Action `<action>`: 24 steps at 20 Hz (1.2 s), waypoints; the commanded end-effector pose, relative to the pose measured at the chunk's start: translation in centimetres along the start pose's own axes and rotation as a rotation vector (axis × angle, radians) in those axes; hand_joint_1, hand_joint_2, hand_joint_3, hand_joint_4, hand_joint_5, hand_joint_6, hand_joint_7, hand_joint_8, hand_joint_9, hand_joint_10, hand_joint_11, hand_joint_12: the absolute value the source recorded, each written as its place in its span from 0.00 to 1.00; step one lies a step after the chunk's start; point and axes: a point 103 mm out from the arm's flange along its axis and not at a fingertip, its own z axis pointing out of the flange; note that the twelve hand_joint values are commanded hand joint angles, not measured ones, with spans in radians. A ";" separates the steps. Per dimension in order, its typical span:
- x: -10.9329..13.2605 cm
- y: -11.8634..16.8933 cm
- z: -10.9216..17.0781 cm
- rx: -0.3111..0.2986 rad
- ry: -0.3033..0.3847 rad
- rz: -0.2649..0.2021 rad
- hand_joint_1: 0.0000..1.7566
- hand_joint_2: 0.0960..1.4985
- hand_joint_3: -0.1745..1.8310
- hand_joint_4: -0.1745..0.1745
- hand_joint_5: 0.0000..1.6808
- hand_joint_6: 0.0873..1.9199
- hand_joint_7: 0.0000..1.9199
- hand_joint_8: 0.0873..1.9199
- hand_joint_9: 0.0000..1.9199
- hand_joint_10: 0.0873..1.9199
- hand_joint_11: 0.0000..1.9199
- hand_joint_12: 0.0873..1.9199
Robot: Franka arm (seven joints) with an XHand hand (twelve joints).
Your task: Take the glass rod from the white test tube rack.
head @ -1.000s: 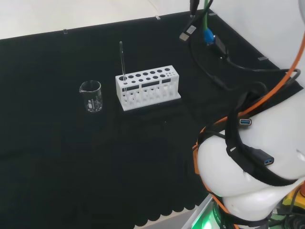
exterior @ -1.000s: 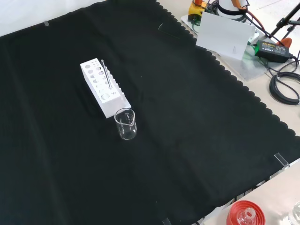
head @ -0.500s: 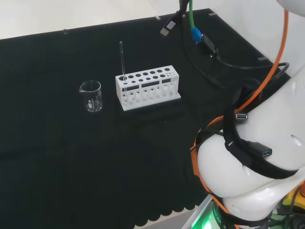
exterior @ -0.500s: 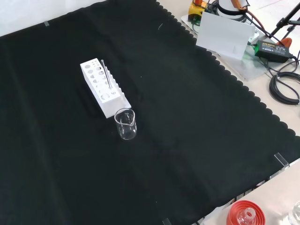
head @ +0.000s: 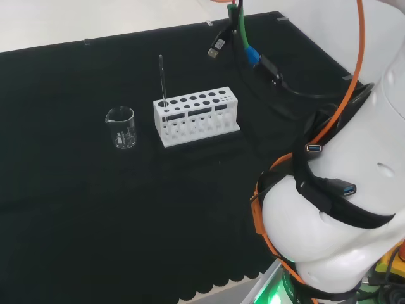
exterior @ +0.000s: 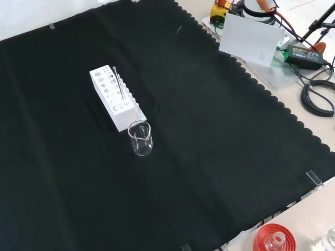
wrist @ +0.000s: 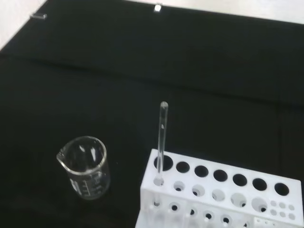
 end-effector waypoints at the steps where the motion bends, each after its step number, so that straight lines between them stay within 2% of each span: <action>1: 0.2 2.0 2.4 0.008 0.059 -0.023 0.35 0.76 0.00 0.30 0.28 0.36 0.30 0.40 0.39 0.38 0.28 0.69; 8: 0.0 3.0 4.7 0.027 0.077 -0.026 0.38 0.75 0.00 0.33 0.30 0.38 0.30 0.41 0.38 0.41 0.29 0.69; 17: 0.3 4.4 6.7 0.037 0.083 -0.061 0.43 0.73 0.00 0.33 0.30 0.40 0.31 0.41 0.40 0.41 0.33 0.68; 21: 0.5 4.9 7.5 0.037 0.076 -0.066 0.42 0.73 0.00 0.33 0.29 0.40 0.31 0.41 0.40 0.40 0.33 0.68; 22: 0.9 5.5 7.9 0.056 0.037 -0.067 0.42 0.73 0.00 0.34 0.29 0.39 0.32 0.41 0.40 0.40 0.33 0.68; 23: 1.5 6.3 8.2 0.078 0.015 -0.076 0.42 0.73 0.00 0.34 0.29 0.39 0.32 0.41 0.40 0.40 0.33 0.68; 24: 1.6 6.5 8.4 0.068 0.031 -0.106 0.41 0.73 0.00 0.34 0.29 0.39 0.32 0.41 0.40 0.40 0.33 0.68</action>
